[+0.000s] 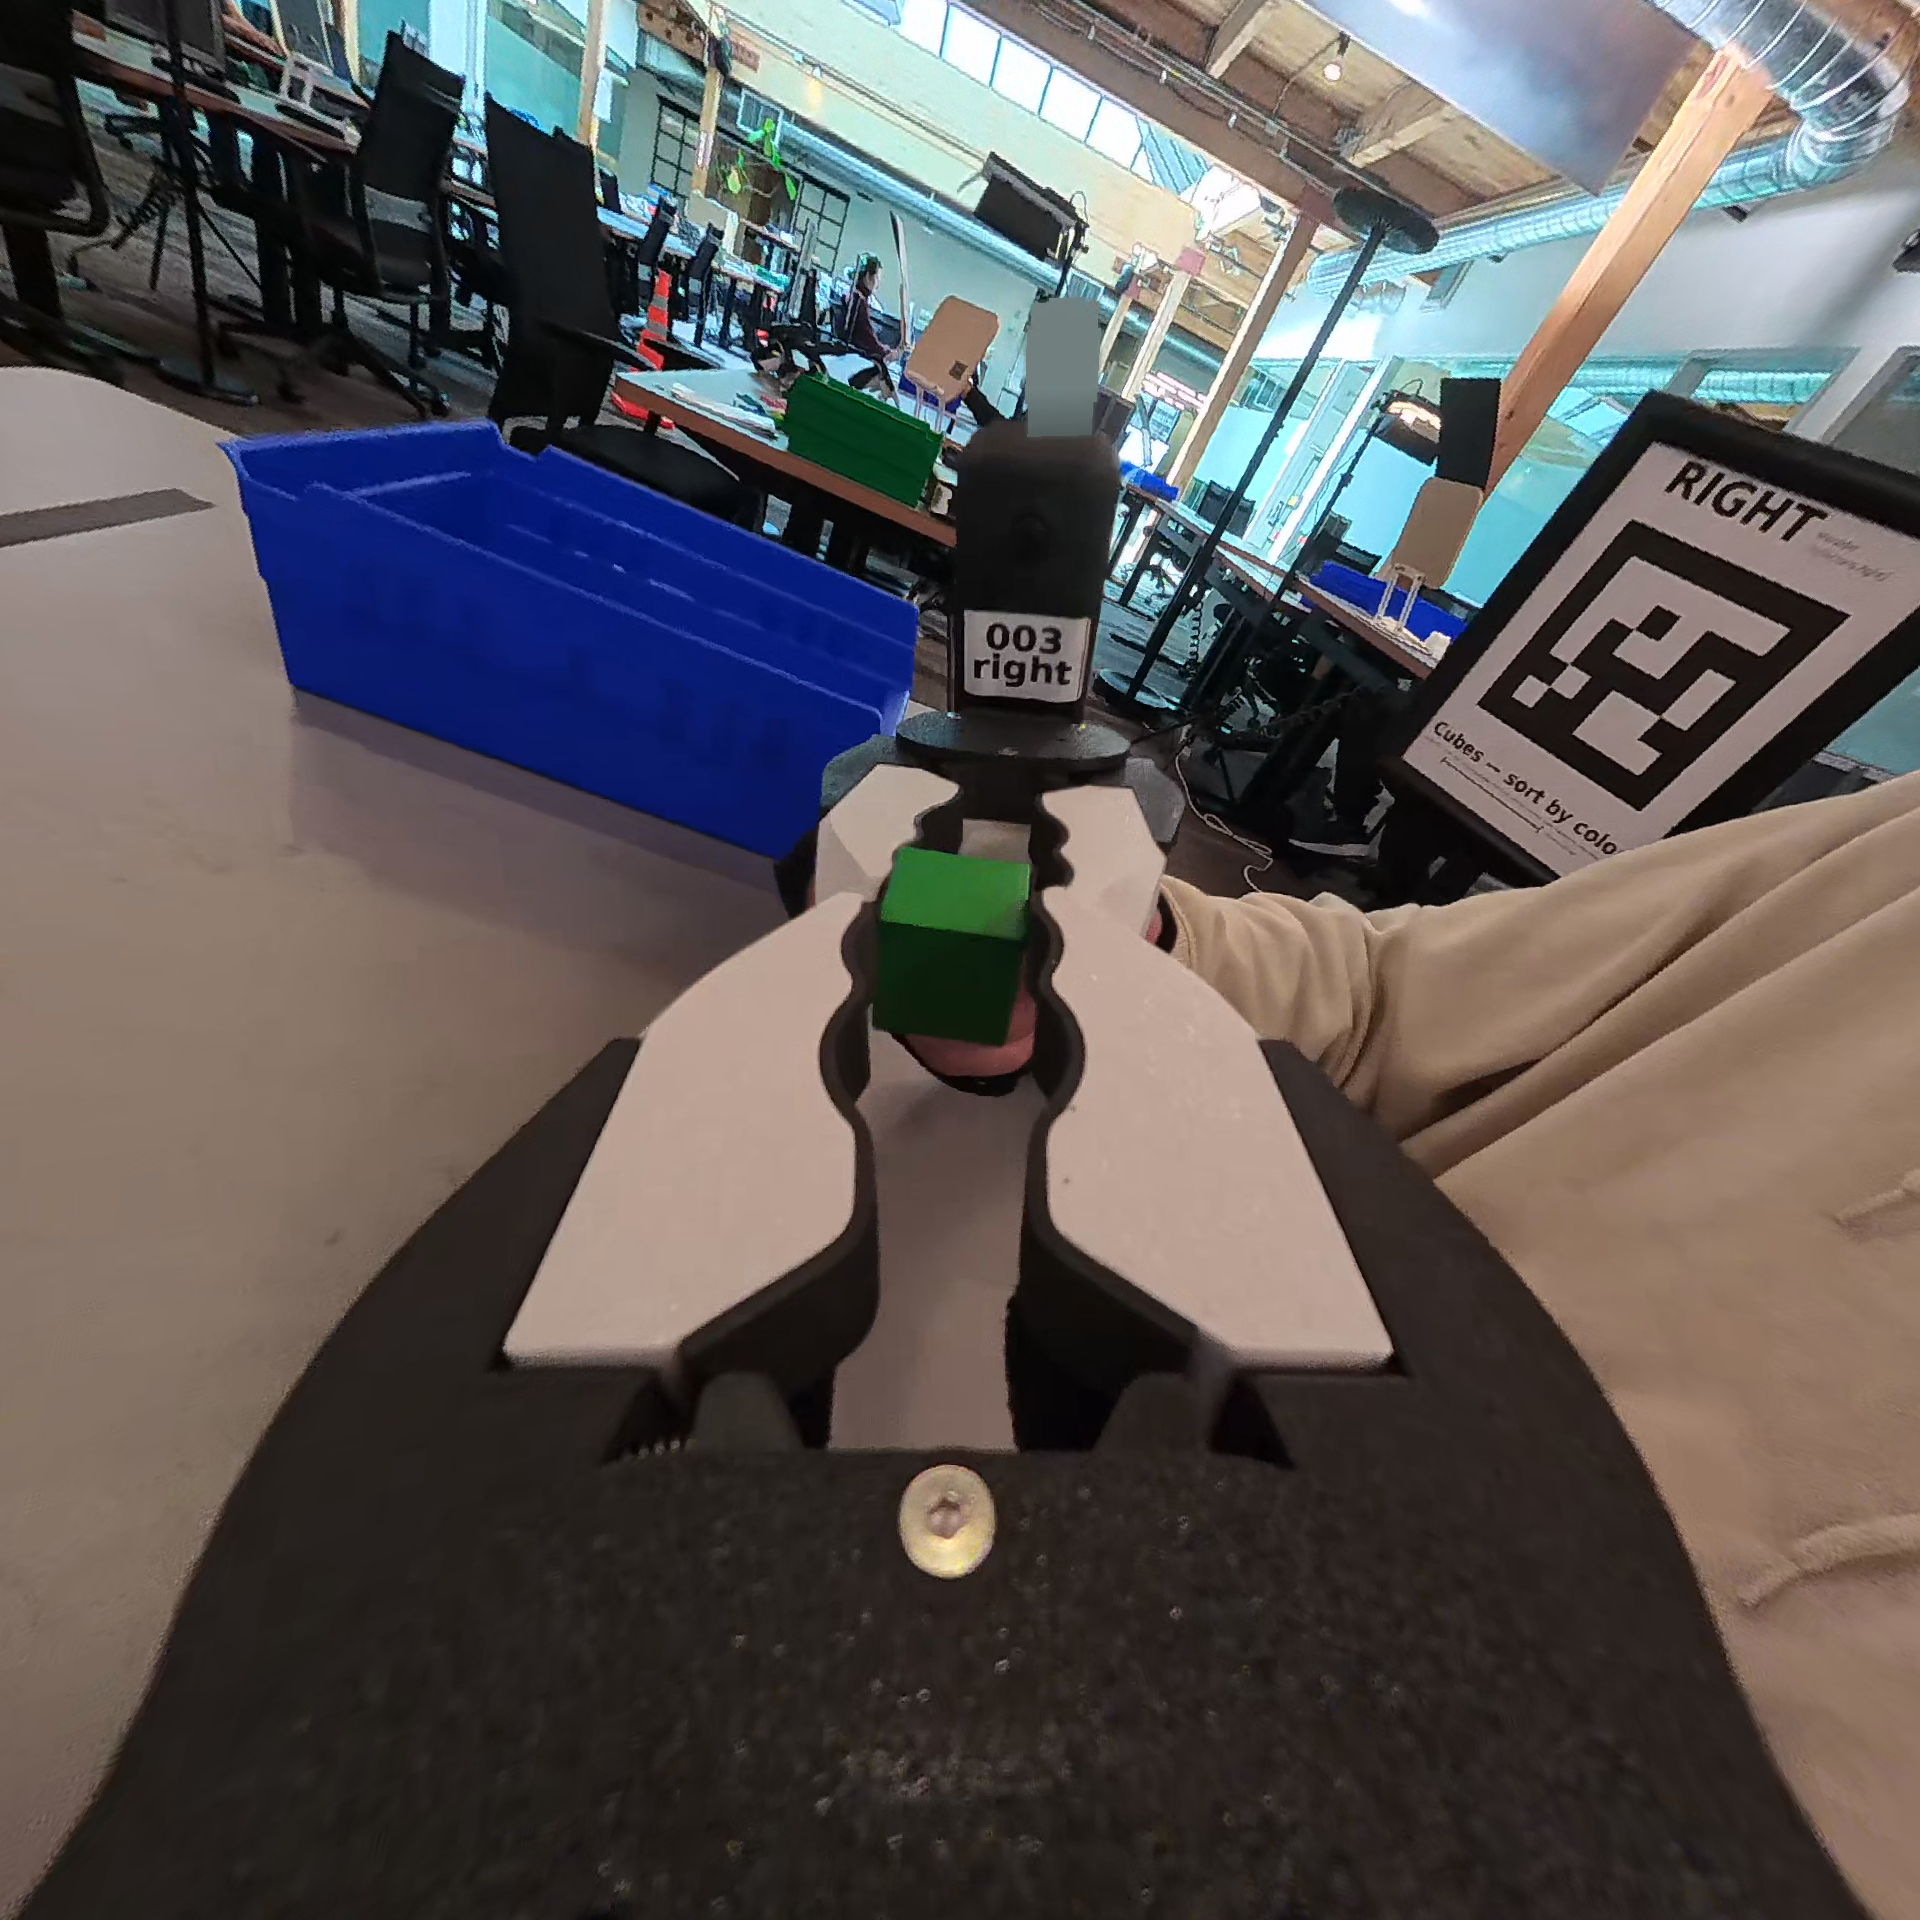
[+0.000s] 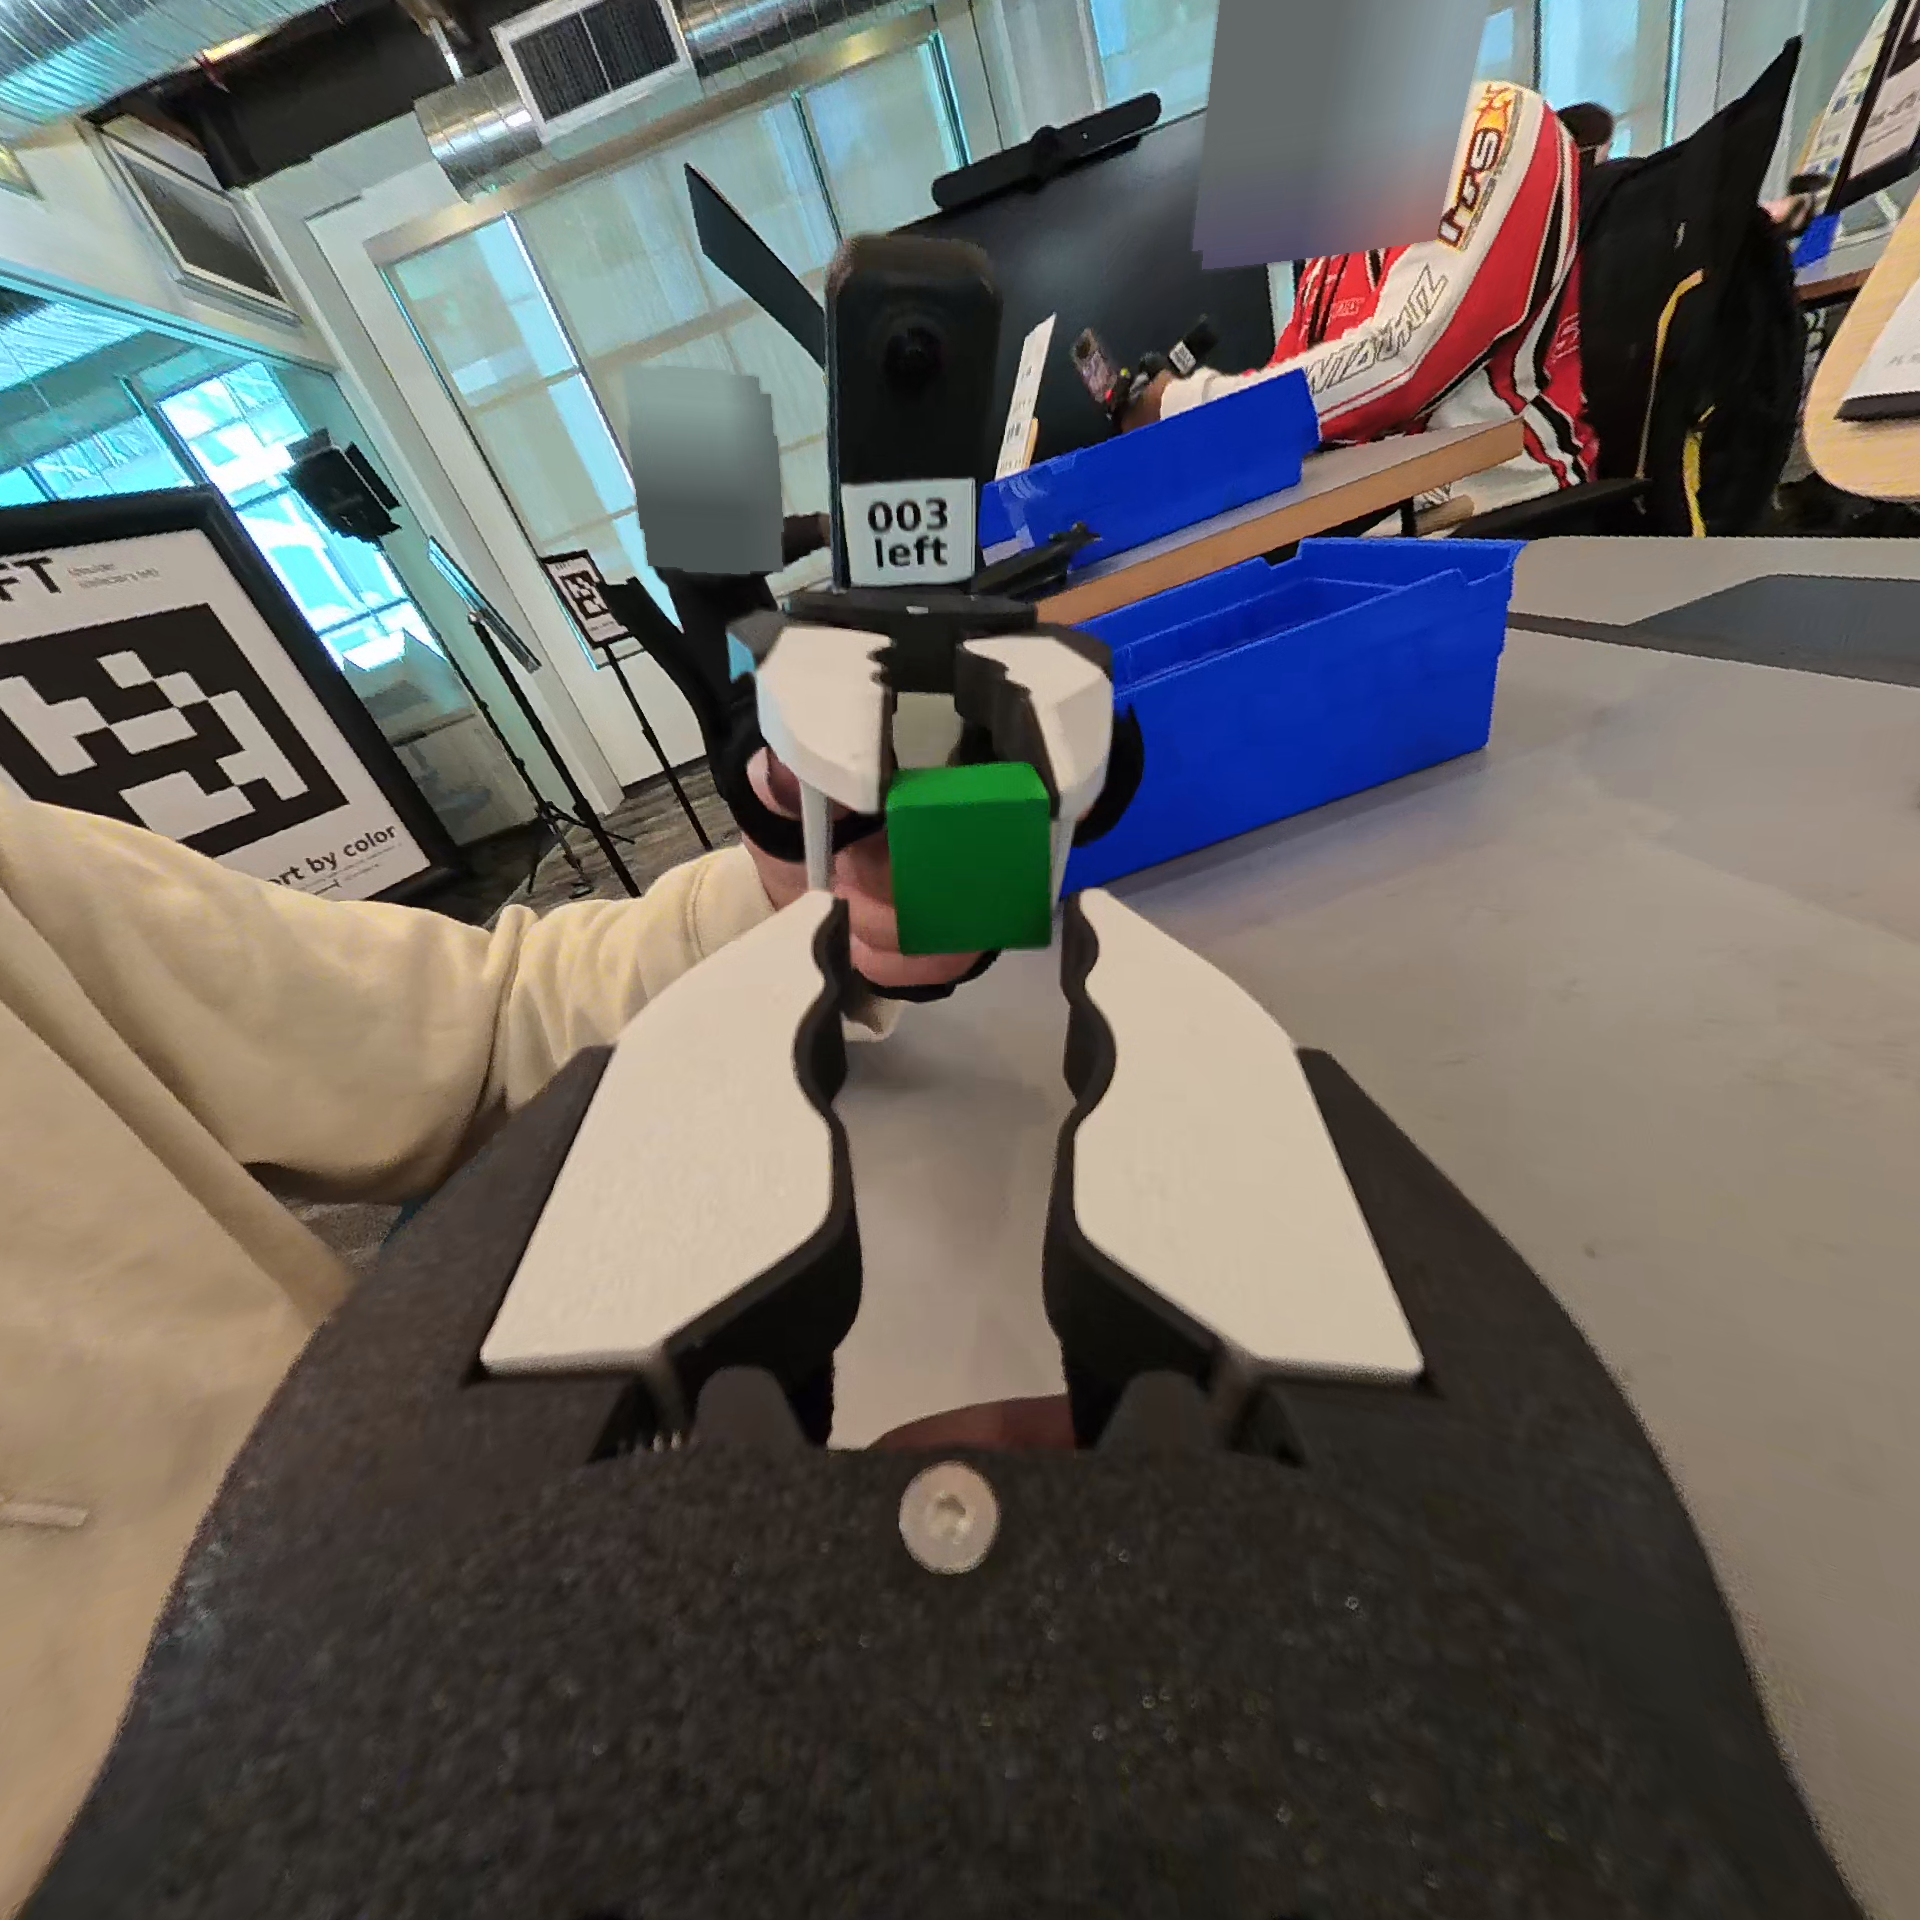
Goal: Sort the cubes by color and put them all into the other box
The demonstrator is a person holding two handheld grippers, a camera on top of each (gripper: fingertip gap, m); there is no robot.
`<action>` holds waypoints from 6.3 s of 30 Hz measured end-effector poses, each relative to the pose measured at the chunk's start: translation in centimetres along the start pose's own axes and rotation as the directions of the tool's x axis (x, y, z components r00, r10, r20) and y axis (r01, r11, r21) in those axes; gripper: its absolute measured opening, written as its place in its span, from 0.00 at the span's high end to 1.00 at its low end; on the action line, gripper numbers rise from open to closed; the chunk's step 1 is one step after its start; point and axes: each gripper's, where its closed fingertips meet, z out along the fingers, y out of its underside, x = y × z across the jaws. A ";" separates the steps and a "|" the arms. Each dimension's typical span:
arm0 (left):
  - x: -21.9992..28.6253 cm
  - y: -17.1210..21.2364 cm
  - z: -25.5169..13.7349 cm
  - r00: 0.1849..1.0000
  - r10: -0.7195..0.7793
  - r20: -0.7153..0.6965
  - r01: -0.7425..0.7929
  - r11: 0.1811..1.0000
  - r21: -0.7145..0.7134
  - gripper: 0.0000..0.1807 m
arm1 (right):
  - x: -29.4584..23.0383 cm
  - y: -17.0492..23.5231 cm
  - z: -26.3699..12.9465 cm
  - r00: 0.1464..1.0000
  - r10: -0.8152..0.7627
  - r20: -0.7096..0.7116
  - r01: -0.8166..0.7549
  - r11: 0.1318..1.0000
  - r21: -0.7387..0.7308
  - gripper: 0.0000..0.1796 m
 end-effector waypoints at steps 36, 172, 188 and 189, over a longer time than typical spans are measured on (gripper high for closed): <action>-4.3 10.0 -8.7 0.619 0.102 0.778 0.091 0.976 -0.200 0.59 | 25.4 -3.9 -26.9 0.523 0.017 -0.852 -0.458 0.849 -0.264 0.84; 1.9 9.4 -7.7 0.828 -0.080 0.554 0.063 0.997 0.051 0.65 | -1.6 3.7 -4.7 0.871 0.491 -0.009 -0.486 0.864 0.133 0.88; 1.7 10.4 -6.6 0.771 0.173 0.613 -0.087 0.982 -0.168 0.65 | 15.0 -9.7 -27.2 0.530 -0.045 -0.847 -0.092 0.990 -0.110 0.87; 1.6 10.4 -6.5 0.777 0.164 0.608 -0.079 0.983 -0.164 0.65 | 18.3 -8.2 -28.7 0.490 -0.056 -0.870 -0.208 0.962 -0.179 0.87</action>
